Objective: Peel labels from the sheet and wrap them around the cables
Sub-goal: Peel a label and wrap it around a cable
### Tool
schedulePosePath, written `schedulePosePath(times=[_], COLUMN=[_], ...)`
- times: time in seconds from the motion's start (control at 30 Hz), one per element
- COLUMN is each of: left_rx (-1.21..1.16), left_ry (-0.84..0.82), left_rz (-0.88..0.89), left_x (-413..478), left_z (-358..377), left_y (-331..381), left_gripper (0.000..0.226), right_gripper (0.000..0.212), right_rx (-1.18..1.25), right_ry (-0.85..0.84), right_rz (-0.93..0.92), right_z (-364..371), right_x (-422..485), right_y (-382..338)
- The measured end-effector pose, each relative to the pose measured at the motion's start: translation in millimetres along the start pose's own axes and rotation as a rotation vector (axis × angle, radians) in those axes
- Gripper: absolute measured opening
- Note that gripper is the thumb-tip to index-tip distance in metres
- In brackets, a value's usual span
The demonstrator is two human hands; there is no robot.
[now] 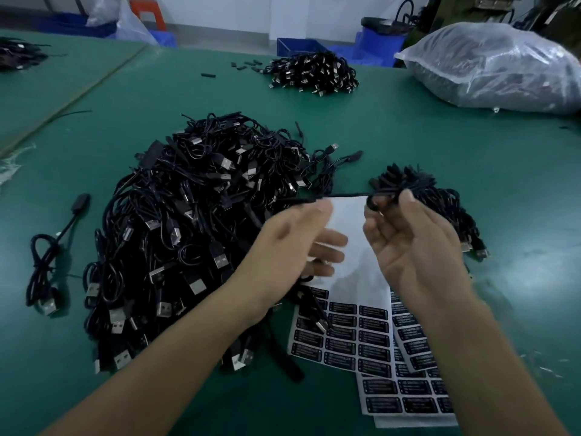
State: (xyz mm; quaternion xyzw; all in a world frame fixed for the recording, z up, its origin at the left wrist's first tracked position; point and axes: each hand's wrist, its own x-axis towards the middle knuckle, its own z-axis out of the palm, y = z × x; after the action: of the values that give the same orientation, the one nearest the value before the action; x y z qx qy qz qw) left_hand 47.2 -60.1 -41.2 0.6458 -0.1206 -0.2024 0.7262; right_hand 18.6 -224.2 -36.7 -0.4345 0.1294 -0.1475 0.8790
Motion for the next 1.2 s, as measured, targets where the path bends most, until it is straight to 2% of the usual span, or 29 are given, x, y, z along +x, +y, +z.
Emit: schedulePosePath(times=[0.13,0.27,0.43,0.5,0.67,0.73,0.87,0.93,1.07,1.2], left_rx=[-0.268,-0.214,-0.165,-0.158,-0.097,-0.158,-0.303,-0.397,-0.586,-0.641], left_ry=[0.197,0.127,0.111,0.063,0.034,0.056,0.129,0.178,0.196,0.164], left_rz=[0.072,0.125,0.031,0.015,-0.036,-0.04,0.0,0.033,0.095,0.165], left_x=[4.5,1.5,1.4,0.6,1.7,3.2,7.9,9.3,9.0,8.6], left_z=[-10.3,-9.4,-1.8,-2.2,-5.1,-6.8,-10.7,-11.0,-13.6,-18.4], left_y=[4.9,7.3,1.6,1.5,-3.6,-4.1,-4.9,-2.0,5.3,11.4], left_gripper=[0.046,0.046,0.054,0.051,0.027,0.018,0.03,0.029,0.013,0.011], right_gripper=[0.02,0.015,0.026,0.022,0.016,0.02,0.029,0.03,0.018,0.014], right_rx=[-0.055,-0.136,0.054,0.078,0.084,0.111,0.11,0.068,-0.073,-0.208], right_ry=[-0.107,-0.192,-0.087,-0.029,0.009,0.02,0.04,0.034,-0.048,-0.195], right_rz=[0.08,0.105,0.073,0.048,-0.013,-0.035,-0.059,-0.054,-0.06,-0.03], right_z=[-17.0,-18.5,-16.1,-17.9,-19.1,-20.0,-19.8,-19.5,-20.6,-20.5], right_x=[-7.6,-12.8,-11.7,-11.4,-11.1,-11.4,-11.9,-12.8,-15.4,-18.9], right_y=[0.5,3.8,5.0,6.6,11.7,11.4,14.1,14.9,15.8,15.0])
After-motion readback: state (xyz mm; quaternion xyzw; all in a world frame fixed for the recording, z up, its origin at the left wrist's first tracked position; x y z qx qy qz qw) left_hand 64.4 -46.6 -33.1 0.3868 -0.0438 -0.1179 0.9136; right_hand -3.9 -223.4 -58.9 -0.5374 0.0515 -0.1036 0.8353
